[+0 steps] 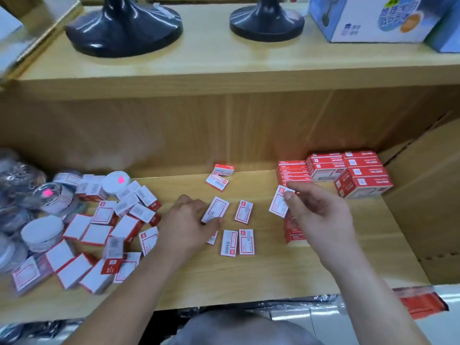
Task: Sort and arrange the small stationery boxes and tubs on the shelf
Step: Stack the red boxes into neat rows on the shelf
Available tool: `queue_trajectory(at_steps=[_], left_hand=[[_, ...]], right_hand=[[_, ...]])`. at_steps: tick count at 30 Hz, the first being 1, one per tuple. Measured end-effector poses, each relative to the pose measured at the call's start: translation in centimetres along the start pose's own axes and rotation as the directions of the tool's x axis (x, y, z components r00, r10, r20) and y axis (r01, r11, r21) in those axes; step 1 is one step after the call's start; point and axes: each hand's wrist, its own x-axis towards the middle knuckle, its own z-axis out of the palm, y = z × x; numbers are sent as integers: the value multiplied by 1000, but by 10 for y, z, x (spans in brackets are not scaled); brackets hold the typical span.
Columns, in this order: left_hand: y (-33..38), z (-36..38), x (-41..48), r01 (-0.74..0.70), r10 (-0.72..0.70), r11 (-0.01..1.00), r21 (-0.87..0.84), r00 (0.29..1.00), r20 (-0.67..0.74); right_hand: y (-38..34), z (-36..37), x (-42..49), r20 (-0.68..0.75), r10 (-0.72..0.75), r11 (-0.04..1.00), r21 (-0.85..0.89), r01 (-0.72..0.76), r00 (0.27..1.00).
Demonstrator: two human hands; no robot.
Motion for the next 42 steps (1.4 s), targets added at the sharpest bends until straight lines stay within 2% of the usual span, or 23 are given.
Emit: queue_trajectory(at_steps=[4, 7, 10, 14, 18, 19, 21, 22, 24, 26, 27, 31, 37, 40, 42], left_hand=[[8, 4, -5, 25, -25, 996, -88, 1000, 1], [2, 3, -5, 91, -83, 944, -316, 996, 37], [-1, -4, -9, 42, -57, 882, -469, 998, -18], [9, -19, -24, 99, -101, 724, -683, 994, 37], [17, -33, -37, 221, -168, 517, -827, 974, 155], [17, -35, -40, 232, -179, 495, -838, 970, 163], [16, -37, -46, 236, -183, 460, -856, 969, 169], [16, -37, -49, 229, -176, 442, -867, 970, 167], [18, -37, -54, 204, -147, 405, -891, 977, 157], [22, -38, -59, 178, -81, 393, -902, 984, 159], [24, -39, -61, 172, -37, 387, -906, 985, 171], [23, -38, -62, 157, 58, 375, -914, 980, 192], [28, -34, -62, 128, 105, 468, -874, 974, 199], [30, -23, -63, 152, 104, 543, -826, 964, 246], [28, -19, -63, 174, 29, 560, -810, 973, 229]], right_hand=[[1, 12, 2, 21, 20, 1000, 19, -20, 1000], [5, 9, 6, 19, 9, 1000, -1, -9, 1000], [10, 13, 7, 87, -19, 996, -84, 26, 996], [17, 37, 7, 273, -9, 929, -353, 109, 962], [21, 62, 9, 391, 145, 908, -418, 35, 909], [23, 65, 8, 403, 141, 886, -458, 67, 904], [22, 66, 5, 370, 27, 814, -547, 194, 929], [19, 65, 3, 339, -31, 826, -520, 215, 940], [8, 68, -2, 306, -4, 957, -275, 92, 952], [0, 72, -6, 331, 96, 995, -45, -86, 939], [-1, 72, -7, 318, 126, 991, 10, -136, 940], [-6, 67, -6, 320, 192, 969, 88, -231, 928], [-6, 60, -10, 371, 142, 986, 32, -166, 918], [3, 53, -11, 395, 39, 995, -98, 0, 918], [7, 53, -13, 463, 17, 984, -163, 66, 886]])
